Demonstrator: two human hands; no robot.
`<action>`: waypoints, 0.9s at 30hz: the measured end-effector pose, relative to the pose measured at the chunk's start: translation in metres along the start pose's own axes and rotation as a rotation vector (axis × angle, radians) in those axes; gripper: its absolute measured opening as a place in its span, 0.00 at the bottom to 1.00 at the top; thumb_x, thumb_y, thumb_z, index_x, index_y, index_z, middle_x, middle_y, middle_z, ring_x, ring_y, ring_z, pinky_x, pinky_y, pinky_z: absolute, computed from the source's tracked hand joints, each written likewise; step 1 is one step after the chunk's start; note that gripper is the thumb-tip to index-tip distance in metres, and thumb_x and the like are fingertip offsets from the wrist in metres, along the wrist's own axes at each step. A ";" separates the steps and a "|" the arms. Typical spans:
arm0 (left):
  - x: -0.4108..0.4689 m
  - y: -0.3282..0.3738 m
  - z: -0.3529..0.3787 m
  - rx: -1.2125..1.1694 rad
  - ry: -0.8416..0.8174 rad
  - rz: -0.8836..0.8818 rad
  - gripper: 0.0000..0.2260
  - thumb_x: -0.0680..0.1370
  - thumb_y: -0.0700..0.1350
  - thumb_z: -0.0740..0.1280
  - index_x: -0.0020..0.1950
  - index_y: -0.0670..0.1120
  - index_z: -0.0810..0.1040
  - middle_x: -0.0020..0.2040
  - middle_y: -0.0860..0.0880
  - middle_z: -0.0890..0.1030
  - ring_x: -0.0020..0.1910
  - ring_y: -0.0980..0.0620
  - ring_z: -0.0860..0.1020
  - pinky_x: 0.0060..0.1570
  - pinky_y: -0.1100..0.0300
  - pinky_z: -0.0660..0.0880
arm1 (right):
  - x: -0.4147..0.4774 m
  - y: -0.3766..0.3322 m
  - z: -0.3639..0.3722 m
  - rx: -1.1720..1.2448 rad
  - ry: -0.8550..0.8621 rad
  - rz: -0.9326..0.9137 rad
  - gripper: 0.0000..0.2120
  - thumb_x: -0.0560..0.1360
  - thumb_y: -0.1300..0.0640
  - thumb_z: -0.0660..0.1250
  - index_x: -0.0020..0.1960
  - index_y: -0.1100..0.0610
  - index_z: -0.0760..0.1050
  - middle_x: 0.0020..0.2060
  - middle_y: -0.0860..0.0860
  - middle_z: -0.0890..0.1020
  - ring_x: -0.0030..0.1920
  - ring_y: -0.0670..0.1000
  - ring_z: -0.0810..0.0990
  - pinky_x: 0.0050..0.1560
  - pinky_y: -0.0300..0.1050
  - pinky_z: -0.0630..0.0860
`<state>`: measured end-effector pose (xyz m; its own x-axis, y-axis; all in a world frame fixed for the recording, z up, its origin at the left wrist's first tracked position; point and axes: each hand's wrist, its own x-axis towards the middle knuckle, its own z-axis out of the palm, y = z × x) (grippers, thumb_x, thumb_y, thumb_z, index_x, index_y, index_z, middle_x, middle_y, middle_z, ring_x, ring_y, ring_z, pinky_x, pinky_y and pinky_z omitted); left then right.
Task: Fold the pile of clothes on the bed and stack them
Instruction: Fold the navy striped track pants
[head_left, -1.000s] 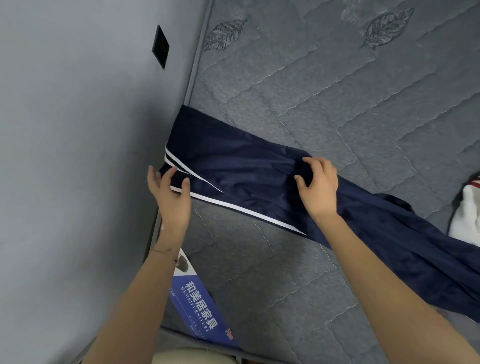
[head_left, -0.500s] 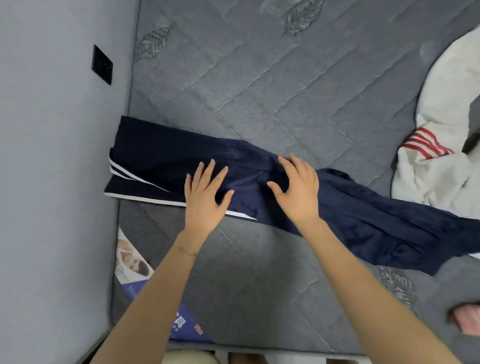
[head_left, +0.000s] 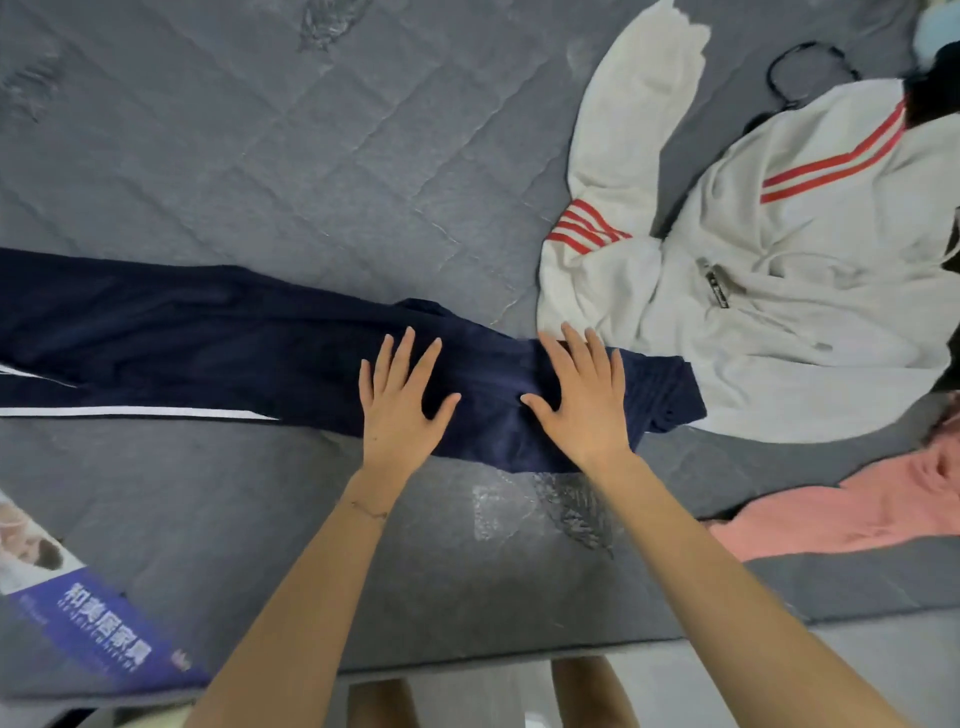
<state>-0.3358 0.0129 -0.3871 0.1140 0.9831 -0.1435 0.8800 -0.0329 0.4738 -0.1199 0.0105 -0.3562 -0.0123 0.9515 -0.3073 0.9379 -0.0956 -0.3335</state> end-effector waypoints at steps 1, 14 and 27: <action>-0.002 0.017 0.012 0.000 -0.014 0.004 0.29 0.78 0.53 0.68 0.77 0.50 0.64 0.78 0.45 0.59 0.78 0.44 0.52 0.75 0.45 0.43 | -0.003 0.019 -0.004 0.005 -0.003 0.020 0.33 0.76 0.45 0.66 0.78 0.50 0.58 0.77 0.54 0.59 0.78 0.58 0.52 0.75 0.59 0.43; -0.021 0.135 0.092 0.252 -0.276 0.363 0.42 0.67 0.60 0.76 0.76 0.48 0.65 0.76 0.39 0.63 0.75 0.38 0.61 0.72 0.35 0.53 | -0.010 0.124 -0.028 0.092 -0.042 0.048 0.31 0.75 0.48 0.68 0.75 0.54 0.63 0.69 0.52 0.70 0.70 0.55 0.64 0.74 0.53 0.51; -0.011 0.137 0.081 0.320 -0.114 0.595 0.08 0.71 0.42 0.75 0.48 0.44 0.81 0.64 0.42 0.79 0.66 0.41 0.75 0.61 0.35 0.71 | -0.011 0.117 -0.031 0.484 0.050 0.387 0.15 0.79 0.46 0.64 0.61 0.54 0.74 0.54 0.51 0.81 0.55 0.54 0.77 0.59 0.53 0.71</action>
<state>-0.1790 -0.0174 -0.3913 0.6526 0.7568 -0.0375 0.7437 -0.6302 0.2228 0.0008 -0.0018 -0.3639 0.3244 0.8325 -0.4491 0.6073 -0.5473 -0.5759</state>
